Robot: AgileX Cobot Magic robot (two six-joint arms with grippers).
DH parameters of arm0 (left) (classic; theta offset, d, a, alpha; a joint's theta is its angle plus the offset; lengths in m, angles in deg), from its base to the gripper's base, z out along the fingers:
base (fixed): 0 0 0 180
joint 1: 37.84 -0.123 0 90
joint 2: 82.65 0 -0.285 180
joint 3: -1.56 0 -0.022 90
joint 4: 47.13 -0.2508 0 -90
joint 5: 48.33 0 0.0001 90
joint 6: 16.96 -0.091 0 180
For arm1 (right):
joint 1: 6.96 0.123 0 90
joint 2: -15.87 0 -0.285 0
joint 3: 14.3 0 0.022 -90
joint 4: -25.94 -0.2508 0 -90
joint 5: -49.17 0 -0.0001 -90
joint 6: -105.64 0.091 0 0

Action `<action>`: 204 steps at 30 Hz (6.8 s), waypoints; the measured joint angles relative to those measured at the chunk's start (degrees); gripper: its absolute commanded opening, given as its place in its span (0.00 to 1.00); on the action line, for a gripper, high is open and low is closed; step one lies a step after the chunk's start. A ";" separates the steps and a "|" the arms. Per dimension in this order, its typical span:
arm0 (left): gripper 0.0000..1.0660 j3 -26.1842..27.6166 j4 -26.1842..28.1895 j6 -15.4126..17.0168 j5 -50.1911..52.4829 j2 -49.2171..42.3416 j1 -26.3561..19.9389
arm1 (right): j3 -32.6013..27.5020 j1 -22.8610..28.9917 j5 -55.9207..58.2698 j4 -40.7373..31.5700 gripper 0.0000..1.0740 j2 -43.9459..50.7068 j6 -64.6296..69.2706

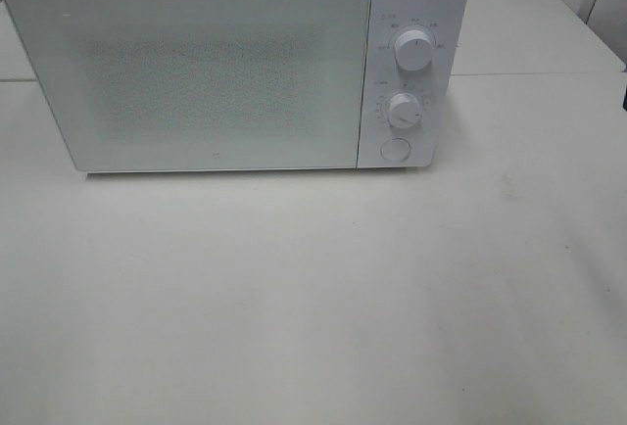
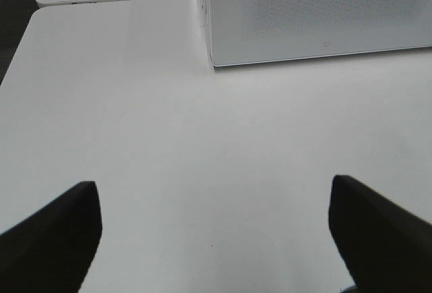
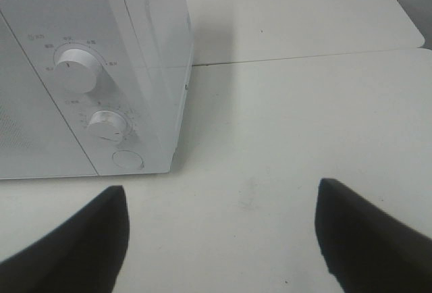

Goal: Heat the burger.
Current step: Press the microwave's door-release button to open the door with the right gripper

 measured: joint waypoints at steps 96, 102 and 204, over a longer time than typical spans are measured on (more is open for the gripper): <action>0.79 0.00 0.00 0.00 0.00 0.00 0.00 | -3.67 43.60 -69.39 -36.27 0.08 -50.53 30.71; 0.79 0.00 0.00 0.00 0.00 0.00 0.00 | -3.67 43.60 -67.44 -36.38 0.00 -50.53 51.05; 0.79 0.00 0.06 0.00 0.00 0.00 0.00 | 30.88 30.54 -56.44 -44.40 0.00 -80.96 67.55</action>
